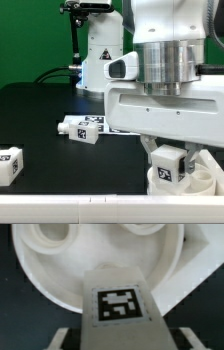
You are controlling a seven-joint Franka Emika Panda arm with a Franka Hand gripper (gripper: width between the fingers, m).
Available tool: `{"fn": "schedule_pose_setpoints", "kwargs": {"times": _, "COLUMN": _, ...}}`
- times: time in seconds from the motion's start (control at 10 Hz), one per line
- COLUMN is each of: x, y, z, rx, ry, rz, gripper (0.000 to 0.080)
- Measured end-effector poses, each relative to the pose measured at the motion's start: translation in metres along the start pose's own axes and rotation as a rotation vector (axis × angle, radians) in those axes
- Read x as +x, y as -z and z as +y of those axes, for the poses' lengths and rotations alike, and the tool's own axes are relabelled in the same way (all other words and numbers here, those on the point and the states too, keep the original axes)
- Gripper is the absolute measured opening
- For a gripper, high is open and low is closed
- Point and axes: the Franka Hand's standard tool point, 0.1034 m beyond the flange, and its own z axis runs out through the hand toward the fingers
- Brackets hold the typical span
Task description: Assemble stool
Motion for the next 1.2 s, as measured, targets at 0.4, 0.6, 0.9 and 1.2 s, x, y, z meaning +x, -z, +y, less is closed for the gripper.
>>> {"fn": "schedule_pose_setpoints", "kwargs": {"times": 0.4, "x": 0.0, "y": 0.001, "z": 0.009, "rx": -0.034, "ry": -0.228, "rz": 0.019, "gripper": 0.034}}
{"fn": "schedule_pose_setpoints", "kwargs": {"times": 0.6, "x": 0.0, "y": 0.0, "z": 0.01, "rx": -0.035, "ry": -0.227, "rz": 0.018, "gripper": 0.0414}}
{"fn": "schedule_pose_setpoints", "kwargs": {"times": 0.9, "x": 0.002, "y": 0.025, "z": 0.015, "rx": 0.004, "ry": -0.178, "rz": 0.0, "gripper": 0.0635}}
{"fn": "schedule_pose_setpoints", "kwargs": {"times": 1.2, "x": 0.014, "y": 0.041, "z": 0.017, "rx": 0.026, "ry": -0.136, "rz": 0.008, "gripper": 0.0645}}
